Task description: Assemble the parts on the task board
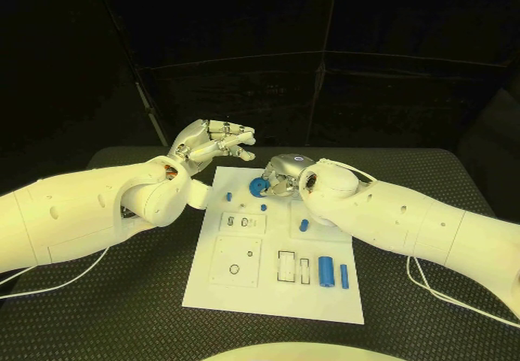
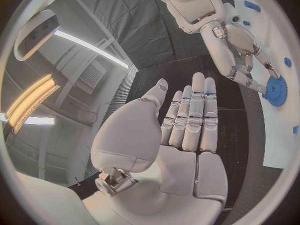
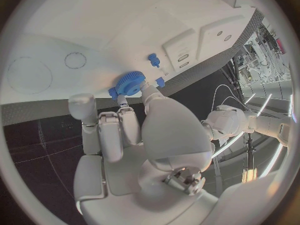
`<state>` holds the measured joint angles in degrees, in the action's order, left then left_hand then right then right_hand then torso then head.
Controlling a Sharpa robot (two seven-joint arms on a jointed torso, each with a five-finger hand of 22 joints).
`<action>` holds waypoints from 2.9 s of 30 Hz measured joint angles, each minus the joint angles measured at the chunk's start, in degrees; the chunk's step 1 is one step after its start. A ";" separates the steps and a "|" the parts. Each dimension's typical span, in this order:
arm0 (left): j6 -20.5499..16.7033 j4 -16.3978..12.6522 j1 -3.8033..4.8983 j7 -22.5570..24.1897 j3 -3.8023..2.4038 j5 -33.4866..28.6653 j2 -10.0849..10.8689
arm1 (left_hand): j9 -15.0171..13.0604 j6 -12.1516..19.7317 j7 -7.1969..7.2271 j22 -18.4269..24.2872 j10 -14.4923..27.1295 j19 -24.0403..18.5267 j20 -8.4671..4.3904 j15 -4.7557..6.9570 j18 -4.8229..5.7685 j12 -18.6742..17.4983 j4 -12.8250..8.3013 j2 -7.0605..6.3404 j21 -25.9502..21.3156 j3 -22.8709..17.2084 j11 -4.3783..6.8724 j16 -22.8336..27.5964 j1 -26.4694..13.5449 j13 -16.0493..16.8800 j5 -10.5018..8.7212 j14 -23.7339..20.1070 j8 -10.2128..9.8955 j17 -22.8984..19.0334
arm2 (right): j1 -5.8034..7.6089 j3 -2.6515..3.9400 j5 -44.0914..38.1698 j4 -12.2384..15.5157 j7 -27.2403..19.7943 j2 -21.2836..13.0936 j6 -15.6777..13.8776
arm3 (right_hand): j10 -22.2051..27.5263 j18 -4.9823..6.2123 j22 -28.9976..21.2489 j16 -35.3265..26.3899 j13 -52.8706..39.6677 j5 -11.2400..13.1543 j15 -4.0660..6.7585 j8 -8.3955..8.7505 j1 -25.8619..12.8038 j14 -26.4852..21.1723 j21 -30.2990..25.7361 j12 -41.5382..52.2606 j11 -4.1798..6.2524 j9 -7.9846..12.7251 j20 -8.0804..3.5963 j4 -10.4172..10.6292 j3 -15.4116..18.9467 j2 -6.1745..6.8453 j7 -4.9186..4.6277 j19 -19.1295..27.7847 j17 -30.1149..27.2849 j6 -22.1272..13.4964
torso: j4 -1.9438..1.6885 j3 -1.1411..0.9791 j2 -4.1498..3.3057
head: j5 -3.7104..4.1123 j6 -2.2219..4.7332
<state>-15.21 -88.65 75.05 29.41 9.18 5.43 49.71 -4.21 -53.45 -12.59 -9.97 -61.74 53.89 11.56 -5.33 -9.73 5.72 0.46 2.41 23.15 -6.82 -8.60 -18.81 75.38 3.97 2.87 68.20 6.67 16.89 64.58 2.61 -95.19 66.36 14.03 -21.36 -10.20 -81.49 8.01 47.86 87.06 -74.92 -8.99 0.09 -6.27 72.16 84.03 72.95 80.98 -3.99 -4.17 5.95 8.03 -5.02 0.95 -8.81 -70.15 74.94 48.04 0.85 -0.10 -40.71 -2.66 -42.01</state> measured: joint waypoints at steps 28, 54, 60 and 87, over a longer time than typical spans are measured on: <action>-0.24 -0.04 0.03 -0.15 0.00 0.00 0.18 | -0.01 0.00 0.00 -0.02 0.00 0.00 0.00 0.00 0.00 -0.20 0.00 0.00 0.00 0.00 0.00 0.22 0.00 0.00 0.00 0.00 -0.21 0.05 | -0.05 -0.03 2.04 3.81 0.78 -3.87 0.09 | 0.00 0.00 0.16 -0.03 0.00 -0.88 0.00 0.11 0.52 0.00 0.00 0.00 0.00 -0.03 0.00 -0.36 0.36 -0.52 -0.12 0.00 -0.02 1.16 | 0.02 -0.01 -0.03 | -0.10 0.21; 0.23 0.76 0.03 -0.12 1.09 -0.06 0.23 | -0.02 0.00 0.00 0.03 0.00 0.00 0.00 0.00 0.00 -0.19 -0.16 0.00 0.00 -0.16 0.00 0.22 0.00 0.00 0.00 0.00 -0.21 0.22 | -0.92 0.01 22.67 11.87 -14.84 -27.38 -9.55 | 0.01 0.00 0.17 -0.04 0.00 -2.49 0.00 0.58 4.61 0.00 0.00 0.00 0.00 0.08 0.00 -3.63 0.17 0.68 -0.33 0.01 -0.03 2.59 | 0.92 0.09 0.90 | 2.41 0.90; 0.48 0.96 0.02 -0.06 1.22 -0.07 0.28 | -0.03 0.00 0.00 0.02 0.00 0.00 0.00 0.00 0.00 -0.19 -0.32 0.00 0.00 0.00 0.00 0.22 0.00 0.00 0.00 0.00 -0.21 0.22 | -3.34 -0.16 24.09 10.69 -16.34 -28.17 -9.75 | 0.01 0.00 0.35 -0.04 0.00 -2.49 0.00 1.20 4.83 0.00 0.00 0.00 0.00 0.28 0.00 -3.86 0.41 0.91 -0.43 0.00 -0.03 2.48 | 0.96 0.10 0.92 | 2.88 0.90; 0.92 1.34 0.01 0.01 1.35 -0.13 0.17 | -0.03 0.00 0.00 0.07 0.00 0.00 0.00 0.00 0.00 -0.19 -0.31 0.00 0.00 0.00 0.00 0.22 0.00 0.00 0.00 0.00 -0.21 0.26 | -5.89 -0.10 25.14 6.01 -17.82 -24.70 -11.33 | 0.21 0.00 0.35 -0.04 0.00 -2.49 0.00 1.57 5.75 0.00 0.00 -0.29 -0.23 0.01 0.21 -4.34 0.89 0.44 -0.86 -0.20 -0.04 1.50 | 0.82 0.12 0.85 | 2.82 0.02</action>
<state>-14.29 -87.31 75.06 29.42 10.53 5.30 49.88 -4.24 -53.45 -12.59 -9.90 -61.74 53.89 11.56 -5.33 -9.73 5.53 0.15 2.41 23.15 -6.82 -8.60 -18.59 75.38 3.97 2.87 68.20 6.46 17.15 58.69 2.51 -70.04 72.37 -3.79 -46.06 -21.53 -81.28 8.01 48.21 87.03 -74.92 -11.48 0.10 -4.70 77.91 84.03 72.94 80.70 -4.21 -4.16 6.16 3.69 -4.13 1.39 -9.67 -70.35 74.91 49.53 1.66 0.02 -39.86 0.15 -41.99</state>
